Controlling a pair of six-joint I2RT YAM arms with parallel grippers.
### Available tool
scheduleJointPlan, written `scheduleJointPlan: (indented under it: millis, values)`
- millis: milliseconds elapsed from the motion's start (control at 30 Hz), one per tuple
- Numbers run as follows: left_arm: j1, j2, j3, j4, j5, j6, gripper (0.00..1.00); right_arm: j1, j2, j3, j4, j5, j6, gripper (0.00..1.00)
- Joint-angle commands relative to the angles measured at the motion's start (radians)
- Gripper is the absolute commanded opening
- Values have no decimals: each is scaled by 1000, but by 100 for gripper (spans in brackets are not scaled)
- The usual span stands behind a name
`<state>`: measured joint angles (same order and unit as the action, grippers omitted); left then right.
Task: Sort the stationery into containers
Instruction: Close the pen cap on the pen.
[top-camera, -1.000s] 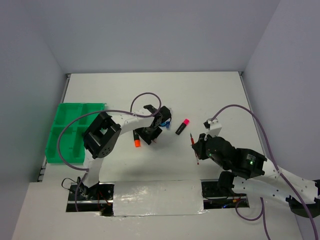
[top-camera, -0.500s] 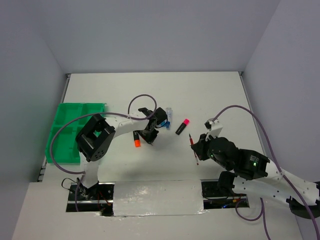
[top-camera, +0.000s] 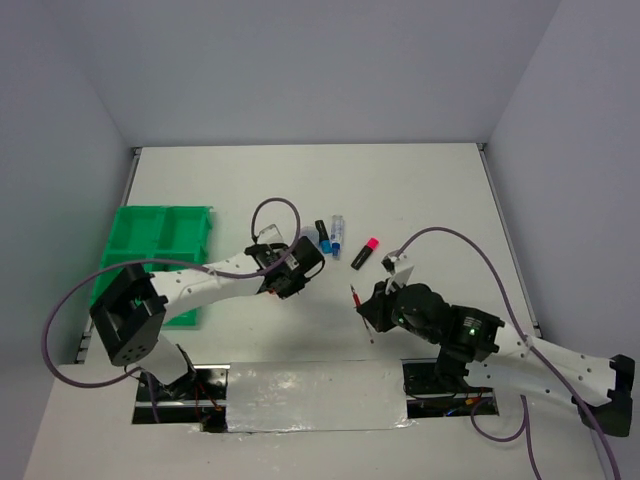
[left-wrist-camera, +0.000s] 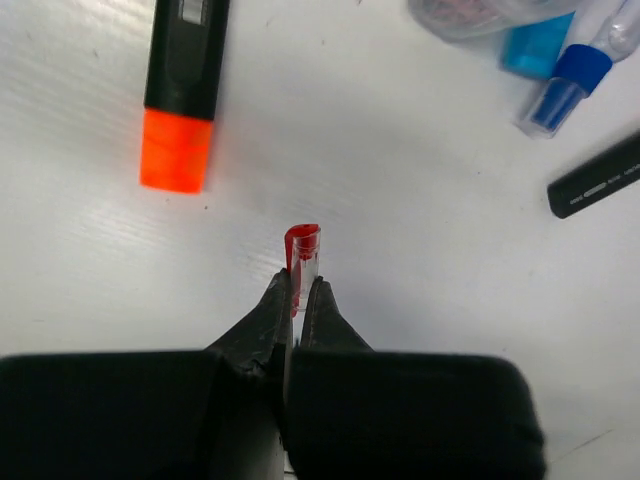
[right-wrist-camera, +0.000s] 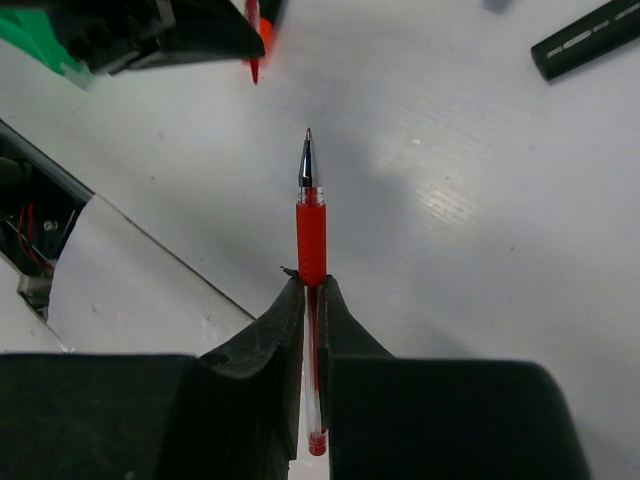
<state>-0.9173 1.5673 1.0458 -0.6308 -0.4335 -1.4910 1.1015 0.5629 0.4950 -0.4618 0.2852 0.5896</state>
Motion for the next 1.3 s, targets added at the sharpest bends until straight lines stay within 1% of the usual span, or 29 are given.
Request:
scheduleJointPlan:
  millis: [0, 67, 100, 200, 267, 300, 367, 433, 500, 533, 600, 633, 700, 733, 767, 800, 833, 867, 900, 967, 1067, 1133, 1167, 1233, 1267]
  values:
    - [6, 38, 61, -62, -76, 98, 0, -2, 63, -1, 138, -41, 41, 0]
    - [5, 139, 147, -125, -70, 147, 0, -2, 81, 0, 147, -49, 42, 0]
    - [-6, 167, 167, -171, -71, 156, 0, -2, 84, 8, 144, -47, 47, 0]
    - [-31, 221, 194, -204, -82, 184, 0, -2, 56, 30, 95, -20, 53, 0]
    - [-32, 223, 157, -130, -51, 256, 0, -2, 29, 45, 54, 26, 56, 0]
    - [-31, 230, 149, -107, -31, 280, 0, -5, 0, 65, 1, 41, 59, 0]
    - [-34, 255, 149, -98, -25, 310, 0, -2, -35, 100, -82, 97, 68, 0]
    - [-41, 252, 123, -69, -22, 330, 0, -2, -101, 112, -115, 121, 64, 0]
    - [-51, 197, 85, -20, -14, 333, 0, -2, -139, 111, -117, 114, 53, 0]
    - [-54, 139, 44, 35, 1, 333, 0, -2, -159, 105, -110, 92, 50, 0]
    - [-54, 68, 13, 83, 7, 328, 0, -2, -155, 74, -68, 59, 56, 0]
    - [-54, -10, -10, 106, 9, 330, 0, -2, -141, 57, -40, 39, 61, 0]
    - [-58, -90, -27, 184, 10, 337, 0, -2, -121, -28, 111, -50, 87, 0]
    - [-61, -172, -45, 209, 3, 334, 0, -3, -109, -61, 174, -90, 95, 0]
    - [-66, -214, -56, 261, 2, 333, 0, -2, -69, -120, 298, -125, 114, 0]
    - [-66, -251, -69, 287, 4, 331, 0, -3, -45, -140, 348, -171, 127, 0]
    - [-66, -288, -91, 308, 6, 322, 0, 1, -20, -159, 400, -193, 136, 0]
    - [-68, -350, -104, 333, 9, 319, 0, 0, 12, -205, 540, -220, 142, 0]
    - [-68, -377, -116, 380, 16, 319, 0, 3, 21, -228, 614, -266, 144, 0]
    - [-69, -452, -159, 430, 36, 328, 0, 3, 35, -257, 746, -281, 139, 0]
    - [-68, -547, -237, 544, 70, 357, 0, 6, 45, -239, 781, -281, 113, 0]
    - [-69, -613, -279, 656, 88, 379, 0, 6, 63, -202, 778, -281, 101, 0]
    - [-69, -633, -317, 687, 98, 397, 0, 3, 74, -188, 752, -276, 99, 0]
    - [-69, -676, -358, 750, 110, 420, 0, 5, 91, -174, 755, -277, 105, 0]
    - [-69, -687, -366, 756, 108, 426, 0, 4, 92, -174, 773, -281, 110, 0]
